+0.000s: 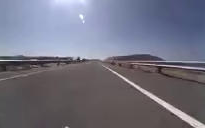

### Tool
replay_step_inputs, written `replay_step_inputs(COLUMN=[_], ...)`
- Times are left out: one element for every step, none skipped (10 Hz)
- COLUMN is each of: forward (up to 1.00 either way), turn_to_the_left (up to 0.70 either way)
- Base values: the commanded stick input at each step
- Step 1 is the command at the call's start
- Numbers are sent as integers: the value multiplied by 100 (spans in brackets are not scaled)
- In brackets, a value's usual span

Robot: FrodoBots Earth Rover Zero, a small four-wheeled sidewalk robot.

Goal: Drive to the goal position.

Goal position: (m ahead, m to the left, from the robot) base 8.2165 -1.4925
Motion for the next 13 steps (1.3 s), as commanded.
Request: replay_step_inputs(forward=[100,100,100,100,100,100,100,100,100,100,100,100,100], turn_to_the_left=[0,0,0,27,27,0,0,0,0,0,0,0,0])
